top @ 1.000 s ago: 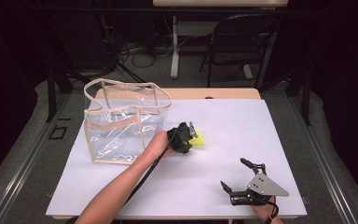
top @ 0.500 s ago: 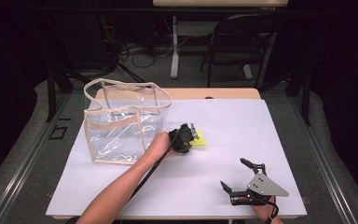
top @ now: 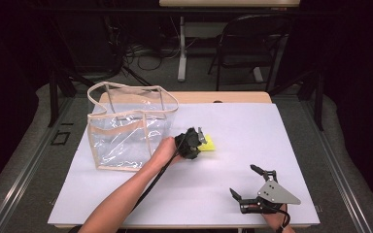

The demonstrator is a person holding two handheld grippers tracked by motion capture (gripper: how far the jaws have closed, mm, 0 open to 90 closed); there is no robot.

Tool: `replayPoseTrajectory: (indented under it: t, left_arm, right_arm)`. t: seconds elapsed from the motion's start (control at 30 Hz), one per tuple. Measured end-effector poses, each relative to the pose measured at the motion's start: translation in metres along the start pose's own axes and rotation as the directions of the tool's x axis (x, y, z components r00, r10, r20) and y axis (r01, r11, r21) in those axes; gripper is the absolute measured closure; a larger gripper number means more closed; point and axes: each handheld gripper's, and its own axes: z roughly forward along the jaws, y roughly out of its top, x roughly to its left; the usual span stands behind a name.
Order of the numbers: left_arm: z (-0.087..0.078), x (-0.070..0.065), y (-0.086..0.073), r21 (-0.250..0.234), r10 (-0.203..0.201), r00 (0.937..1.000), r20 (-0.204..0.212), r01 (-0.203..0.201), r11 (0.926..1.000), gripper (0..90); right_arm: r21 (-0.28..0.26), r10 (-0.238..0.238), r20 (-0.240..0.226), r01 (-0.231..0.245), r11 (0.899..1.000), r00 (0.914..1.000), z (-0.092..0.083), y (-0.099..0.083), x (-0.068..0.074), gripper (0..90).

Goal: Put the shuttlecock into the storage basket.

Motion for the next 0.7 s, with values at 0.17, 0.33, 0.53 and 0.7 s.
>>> replayPoseTrajectory:
  t: [0.17,0.33,0.53,0.7]
  left_arm:
    - [-0.004,0.001,0.001,-0.006,0.001,1.0000,-0.002,-0.001,1.0000,64.5]
    - [-0.012,0.002,0.004,-0.019,0.005,1.0000,-0.004,-0.005,0.9998,64.4]
    - [-0.020,0.002,0.008,-0.034,0.011,0.9999,-0.013,-0.011,0.9994,64.4]
    - [-0.026,0.004,0.012,-0.036,0.023,0.9997,-0.012,-0.024,0.9991,64.4]
  right_arm:
    - [0.001,0.000,0.000,0.000,1.000,1.0000,0.000,0.000,0.000,1.6]
    - [0.000,0.003,-0.002,-0.003,1.000,1.0000,0.000,0.000,0.000,1.6]
    - [0.001,0.001,-0.001,-0.001,1.000,1.0000,0.000,0.000,0.000,1.7]
    - [0.001,0.001,0.000,-0.001,1.000,1.0000,0.000,0.000,0.000,1.7]
